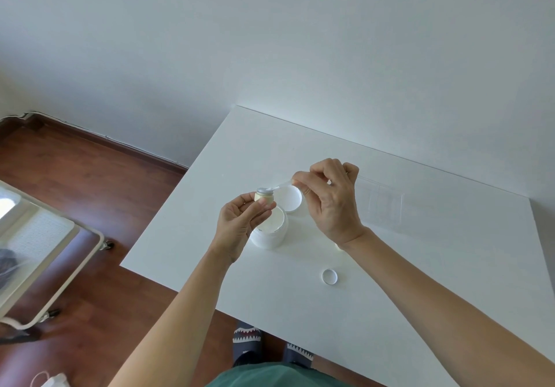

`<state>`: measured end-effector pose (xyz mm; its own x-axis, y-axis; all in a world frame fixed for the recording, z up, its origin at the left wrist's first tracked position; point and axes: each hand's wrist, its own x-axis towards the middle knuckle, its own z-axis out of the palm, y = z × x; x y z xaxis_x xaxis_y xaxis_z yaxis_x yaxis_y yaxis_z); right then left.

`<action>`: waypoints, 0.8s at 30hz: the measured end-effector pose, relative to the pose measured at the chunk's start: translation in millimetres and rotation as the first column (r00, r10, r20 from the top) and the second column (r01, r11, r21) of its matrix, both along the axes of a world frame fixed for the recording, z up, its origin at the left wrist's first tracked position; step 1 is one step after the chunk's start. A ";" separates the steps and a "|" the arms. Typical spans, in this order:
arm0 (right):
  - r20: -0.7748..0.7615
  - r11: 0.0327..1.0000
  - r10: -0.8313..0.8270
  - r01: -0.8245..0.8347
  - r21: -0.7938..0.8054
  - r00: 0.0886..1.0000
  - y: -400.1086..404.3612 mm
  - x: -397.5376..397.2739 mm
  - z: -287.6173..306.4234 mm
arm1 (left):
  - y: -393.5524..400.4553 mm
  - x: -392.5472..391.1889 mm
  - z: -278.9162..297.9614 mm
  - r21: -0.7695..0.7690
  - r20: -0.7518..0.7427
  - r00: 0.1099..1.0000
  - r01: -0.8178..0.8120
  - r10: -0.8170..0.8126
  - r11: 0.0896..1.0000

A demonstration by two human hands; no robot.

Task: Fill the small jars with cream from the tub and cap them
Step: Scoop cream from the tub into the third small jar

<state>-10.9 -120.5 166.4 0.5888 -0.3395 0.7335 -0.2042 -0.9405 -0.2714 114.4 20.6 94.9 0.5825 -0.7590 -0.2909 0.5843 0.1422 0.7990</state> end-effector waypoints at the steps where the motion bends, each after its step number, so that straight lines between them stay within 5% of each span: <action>1: 0.015 0.999 -0.019 0.019 0.045 1.000 0.4 0.3 0.9 | 0.6 0.4 0.4 0.002 0.003 1.000 -0.002 0.002 1.000; 5: 0.076 0.913 -0.133 0.092 0.397 0.988 -1.4 4.3 4.1 | 6.5 4.3 -1.3 0.002 0.014 1.000 -0.027 0.027 1.000; 10: -0.079 0.573 -0.230 0.201 0.794 0.970 -9.0 11.4 -13.2 | 21.5 12.0 -10.5 -0.076 -0.029 0.999 -0.037 0.034 0.996; 13: -0.229 0.643 -0.198 0.303 0.704 0.953 -3.2 14.8 -38.3 | 28.9 14.6 -15.0 -0.099 -0.075 0.997 -0.028 0.020 0.995; 18: -0.422 0.928 -0.157 0.280 0.246 0.893 11.7 22.3 -66.3 | 38.2 16.5 -18.7 -0.096 -0.120 0.992 0.030 -0.041 0.995; 21: -0.492 0.974 -0.146 0.213 0.083 0.858 15.2 28.5 -73.9 | 41.6 16.1 -20.1 -0.092 -0.149 0.987 0.040 -0.054 0.995; 24: -0.556 0.980 -0.101 0.179 0.089 0.825 15.9 32.5 -83.2 | 42.8 15.6 -20.8 -0.089 -0.174 0.983 0.035 -0.050 0.995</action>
